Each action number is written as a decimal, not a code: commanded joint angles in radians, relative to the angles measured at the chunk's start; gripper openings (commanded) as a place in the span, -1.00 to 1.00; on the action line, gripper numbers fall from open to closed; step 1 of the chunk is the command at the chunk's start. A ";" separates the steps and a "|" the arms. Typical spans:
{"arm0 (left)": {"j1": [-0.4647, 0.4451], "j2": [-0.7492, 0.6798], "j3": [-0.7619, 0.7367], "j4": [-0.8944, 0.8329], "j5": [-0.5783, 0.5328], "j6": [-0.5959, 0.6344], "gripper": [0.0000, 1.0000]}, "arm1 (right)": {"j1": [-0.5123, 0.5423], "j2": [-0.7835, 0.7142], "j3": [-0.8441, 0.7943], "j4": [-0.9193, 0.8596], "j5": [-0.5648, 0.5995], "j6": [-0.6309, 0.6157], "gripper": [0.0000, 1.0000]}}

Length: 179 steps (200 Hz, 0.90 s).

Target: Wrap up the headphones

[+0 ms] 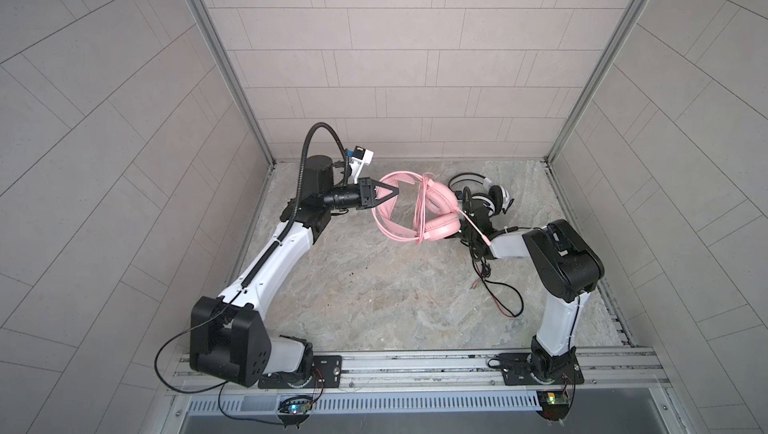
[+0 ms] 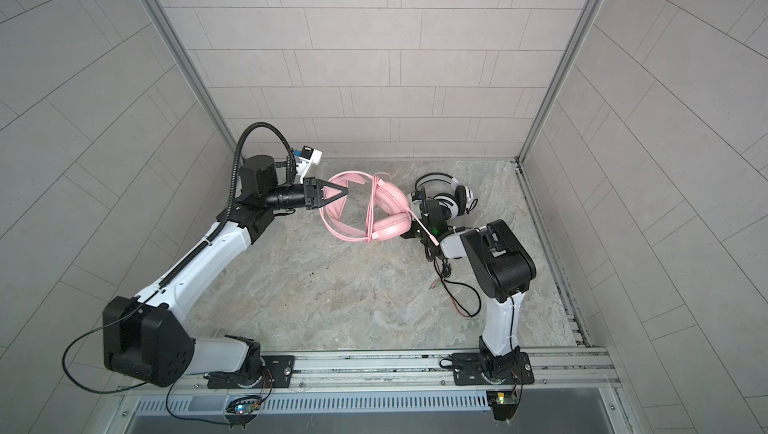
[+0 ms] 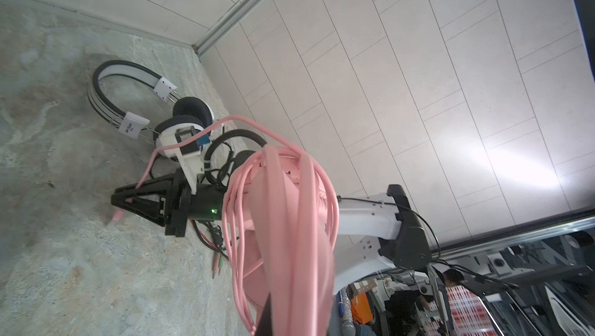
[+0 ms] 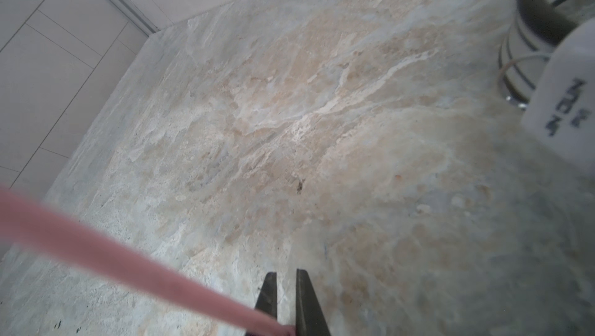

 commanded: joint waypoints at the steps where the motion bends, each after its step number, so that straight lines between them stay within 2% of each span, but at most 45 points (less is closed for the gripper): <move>1: 0.000 -0.081 0.031 0.062 -0.085 0.024 -1.00 | 0.027 -0.054 -0.051 -0.075 0.026 0.001 -0.85; 29: 0.002 -0.129 0.004 0.138 -0.214 0.011 -1.00 | 0.030 -0.104 -0.122 0.003 -0.052 0.121 -0.85; 51: 0.001 -0.165 -0.071 0.311 -0.343 -0.064 -1.00 | 0.035 -0.144 -0.175 0.080 -0.099 0.232 -0.85; 65: 0.002 -0.161 -0.098 0.392 -0.402 -0.121 -1.00 | 0.045 -0.169 -0.174 0.043 -0.121 0.274 -0.85; 94: 0.000 -0.136 -0.161 0.619 -0.482 -0.276 -1.00 | 0.088 -0.225 -0.182 0.032 -0.122 0.349 -0.87; 116: -0.001 -0.116 -0.185 0.705 -0.521 -0.340 -1.00 | 0.131 -0.261 -0.167 0.042 -0.111 0.392 -0.87; 139: -0.004 -0.129 -0.210 0.722 -0.569 -0.350 -1.00 | 0.182 -0.291 -0.102 -0.065 -0.085 0.413 -0.88; 158: -0.003 -0.155 -0.216 0.650 -0.601 -0.307 -1.00 | 0.230 -0.315 -0.059 -0.102 -0.072 0.418 -0.88; 179: -0.002 -0.175 -0.223 0.596 -0.624 -0.273 -1.00 | 0.288 -0.345 0.015 -0.201 -0.059 0.360 -0.88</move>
